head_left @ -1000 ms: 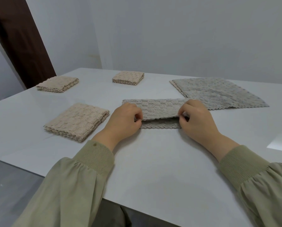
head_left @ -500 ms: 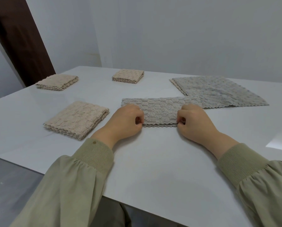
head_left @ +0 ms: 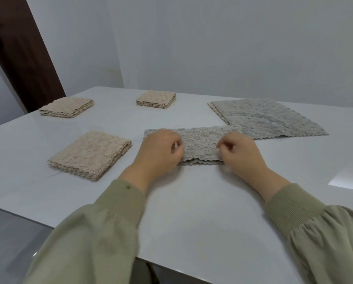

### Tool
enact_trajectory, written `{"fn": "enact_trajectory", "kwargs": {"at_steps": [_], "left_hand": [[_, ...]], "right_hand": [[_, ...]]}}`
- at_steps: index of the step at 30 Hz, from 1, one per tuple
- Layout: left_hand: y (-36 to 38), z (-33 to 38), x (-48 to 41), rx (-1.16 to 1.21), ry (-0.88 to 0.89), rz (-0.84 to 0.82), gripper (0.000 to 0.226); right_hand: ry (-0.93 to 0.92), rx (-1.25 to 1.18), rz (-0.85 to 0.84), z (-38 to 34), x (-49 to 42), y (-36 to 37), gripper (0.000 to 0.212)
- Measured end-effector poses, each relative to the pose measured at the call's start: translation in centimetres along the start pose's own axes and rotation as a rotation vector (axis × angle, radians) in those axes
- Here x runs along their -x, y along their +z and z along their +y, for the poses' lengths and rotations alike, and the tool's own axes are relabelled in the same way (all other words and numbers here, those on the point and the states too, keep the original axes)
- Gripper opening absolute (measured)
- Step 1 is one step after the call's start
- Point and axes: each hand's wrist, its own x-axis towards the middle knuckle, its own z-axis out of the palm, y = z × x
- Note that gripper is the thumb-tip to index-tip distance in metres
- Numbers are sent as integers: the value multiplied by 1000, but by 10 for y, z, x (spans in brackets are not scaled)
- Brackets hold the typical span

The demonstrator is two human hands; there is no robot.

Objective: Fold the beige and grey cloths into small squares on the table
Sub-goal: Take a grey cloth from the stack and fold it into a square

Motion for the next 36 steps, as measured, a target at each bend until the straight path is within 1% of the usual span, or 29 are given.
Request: {"fn": "enact_trajectory", "kwargs": {"at_steps": [1,2,3,4,6,8,9,11,14,16,19,22,23,25,27,28,29,30,31,33,34,35,36], "left_hand": [[7,8,-5,-57,14,67,23],[13,18,-9,-98,1,94,29],[19,28,-13,-128,-37,78,34],[25,35,-16,-153,-84,26,37],[36,39,-19,-199,-164,-126,44],[41,32,-17,-241,-229,-311,56],[41,27,-16,-258,-255,-378,61],[40,22,-14,-282,-275,-430,68],[37,23,-13,-288,-284,-429,69],[37,24,-12,-290,-292,-430,69],[37,25,-11,-289,-301,-431,69],[37,25,-12,-289,-306,-431,69],[37,25,-13,-292,-308,-433,69],[37,26,-13,-303,-312,-444,69],[38,26,-13,-309,-313,-450,69],[38,26,-13,-311,-312,-451,69],[38,26,-13,-311,-311,-453,69],[39,26,-14,-309,-313,-457,68],[39,26,-14,-308,-315,-461,68],[40,24,-15,-302,-319,-465,68],[40,24,-16,-297,-319,-471,69],[40,23,-16,-292,-319,-483,69],[39,23,-16,-286,-320,-497,69]], "right_hand": [[76,-12,143,3,-2,-3,17],[169,11,242,9,-4,-7,19],[265,76,272,16,-6,-11,22],[363,168,235,25,-7,-15,26],[537,363,62,39,-7,-19,36],[595,465,-51,44,-6,-21,45],[584,475,-69,44,-6,-21,47],[556,463,-95,41,-7,-21,40],[527,466,-135,38,-6,-21,31],[506,491,-112,36,-5,-23,29],[442,607,-63,31,-4,-24,27],[452,733,-139,25,-2,-21,28],[434,751,-125,24,-2,-20,26],[304,725,9,24,-5,-17,22],[102,590,154,19,-11,-10,25],[15,492,185,15,-16,-4,29],[-28,396,148,9,-22,1,33],[-35,319,46,4,-26,7,36],[-27,293,-111,1,-29,15,39],[26,415,-386,8,-34,27,46],[98,485,-481,13,-36,29,50],[179,531,-526,18,-39,29,53],[251,558,-534,23,-41,27,56]]}}
